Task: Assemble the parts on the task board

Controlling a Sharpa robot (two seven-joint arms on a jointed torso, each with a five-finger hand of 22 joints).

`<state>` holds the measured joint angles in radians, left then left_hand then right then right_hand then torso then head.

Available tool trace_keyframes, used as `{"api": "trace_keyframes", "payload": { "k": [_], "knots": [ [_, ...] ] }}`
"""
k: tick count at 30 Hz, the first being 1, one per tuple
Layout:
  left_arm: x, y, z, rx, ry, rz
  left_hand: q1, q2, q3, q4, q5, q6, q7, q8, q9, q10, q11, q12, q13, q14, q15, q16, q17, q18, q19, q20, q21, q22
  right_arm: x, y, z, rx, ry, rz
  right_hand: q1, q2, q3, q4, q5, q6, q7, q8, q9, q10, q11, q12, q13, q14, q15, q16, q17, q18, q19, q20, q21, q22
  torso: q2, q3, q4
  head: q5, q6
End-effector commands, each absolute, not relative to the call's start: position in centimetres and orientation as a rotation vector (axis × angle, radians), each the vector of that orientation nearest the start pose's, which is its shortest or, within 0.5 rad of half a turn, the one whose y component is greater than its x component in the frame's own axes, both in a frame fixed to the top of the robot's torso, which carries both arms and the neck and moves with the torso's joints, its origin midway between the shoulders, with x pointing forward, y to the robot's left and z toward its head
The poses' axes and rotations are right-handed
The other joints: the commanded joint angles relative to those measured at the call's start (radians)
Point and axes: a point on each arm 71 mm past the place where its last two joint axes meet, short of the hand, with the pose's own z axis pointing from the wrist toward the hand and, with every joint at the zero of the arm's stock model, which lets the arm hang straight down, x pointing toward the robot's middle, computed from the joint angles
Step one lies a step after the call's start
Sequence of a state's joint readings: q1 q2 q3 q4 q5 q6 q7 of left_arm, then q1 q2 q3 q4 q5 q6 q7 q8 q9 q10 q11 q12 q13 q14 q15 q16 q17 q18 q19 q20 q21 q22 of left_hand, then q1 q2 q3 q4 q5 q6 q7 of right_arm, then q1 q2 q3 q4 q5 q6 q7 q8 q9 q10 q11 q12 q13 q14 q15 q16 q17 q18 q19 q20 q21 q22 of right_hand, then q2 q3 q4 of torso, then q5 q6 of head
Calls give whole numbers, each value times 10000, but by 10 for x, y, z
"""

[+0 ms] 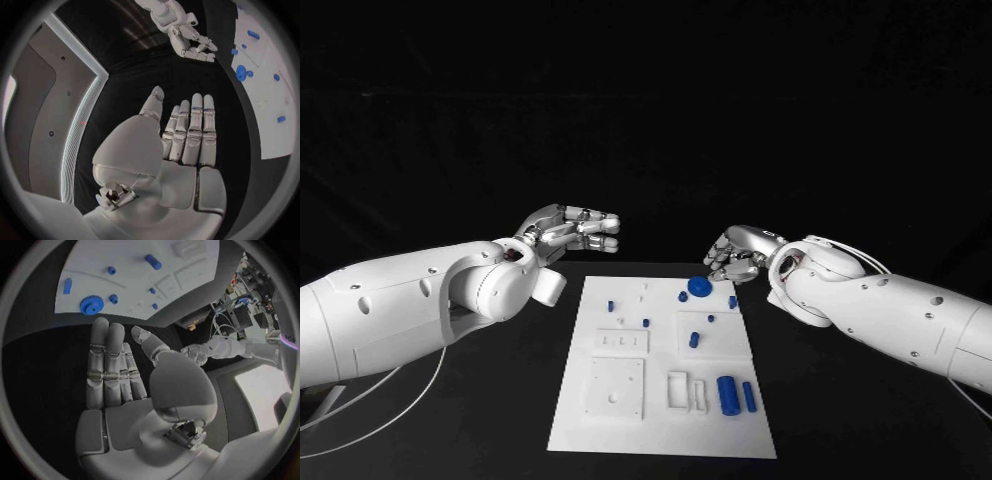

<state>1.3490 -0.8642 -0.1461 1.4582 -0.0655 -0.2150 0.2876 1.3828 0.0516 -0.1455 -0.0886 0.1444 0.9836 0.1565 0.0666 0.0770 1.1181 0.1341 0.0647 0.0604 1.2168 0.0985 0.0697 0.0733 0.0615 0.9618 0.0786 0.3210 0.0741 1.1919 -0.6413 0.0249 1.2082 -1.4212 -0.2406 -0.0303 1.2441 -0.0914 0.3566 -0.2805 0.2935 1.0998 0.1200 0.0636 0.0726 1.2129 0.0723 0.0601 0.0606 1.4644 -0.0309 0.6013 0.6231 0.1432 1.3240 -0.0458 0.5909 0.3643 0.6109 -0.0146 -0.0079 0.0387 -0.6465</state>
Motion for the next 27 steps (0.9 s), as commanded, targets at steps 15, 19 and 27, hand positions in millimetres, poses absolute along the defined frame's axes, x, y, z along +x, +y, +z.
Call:
{"api": "trace_keyframes", "payload": {
  "k": [15,19,27],
  "knots": [
    [496,216,-135,-9076,15619,-15445,-58,-69,52,-83,18,-154,34,-33,3,-207,20,-37,1,-122,90,-21,-15,-30,-49,128,-70,-2,543,-164,-186,-2952,15744,4045,470,-571,643,252,-1226,-273,36,-12,-55,-1140,266,-24,-16,-20,224,1598,92,280,678,175,-60,773,872,-121,462,-246,54],
    [496,215,-132,-8997,15615,-15478,-58,-69,52,-83,18,-154,34,-33,3,-207,20,-37,1,-122,90,-21,-15,-30,-49,128,-70,-2,543,-160,-188,-3088,15673,3955,537,-657,865,217,-1580,-295,7,-12,-55,-1049,234,-25,-5,-82,218,1865,-147,312,753,171,-141,1195,954,-129,492,-278,98],
    [497,213,-128,-8850,15598,-15512,-80,-88,74,-81,9,-157,36,-30,11,-223,26,-36,2,-135,97,-21,-14,-25,-58,136,-77,-1,542,-152,-191,-3328,15718,3758,427,-673,1097,114,-1754,-252,-11,-13,-48,-874,191,-23,0,-109,186,2097,-353,324,809,142,-298,1712,1054,-144,539,-318,161]
  ]
}}
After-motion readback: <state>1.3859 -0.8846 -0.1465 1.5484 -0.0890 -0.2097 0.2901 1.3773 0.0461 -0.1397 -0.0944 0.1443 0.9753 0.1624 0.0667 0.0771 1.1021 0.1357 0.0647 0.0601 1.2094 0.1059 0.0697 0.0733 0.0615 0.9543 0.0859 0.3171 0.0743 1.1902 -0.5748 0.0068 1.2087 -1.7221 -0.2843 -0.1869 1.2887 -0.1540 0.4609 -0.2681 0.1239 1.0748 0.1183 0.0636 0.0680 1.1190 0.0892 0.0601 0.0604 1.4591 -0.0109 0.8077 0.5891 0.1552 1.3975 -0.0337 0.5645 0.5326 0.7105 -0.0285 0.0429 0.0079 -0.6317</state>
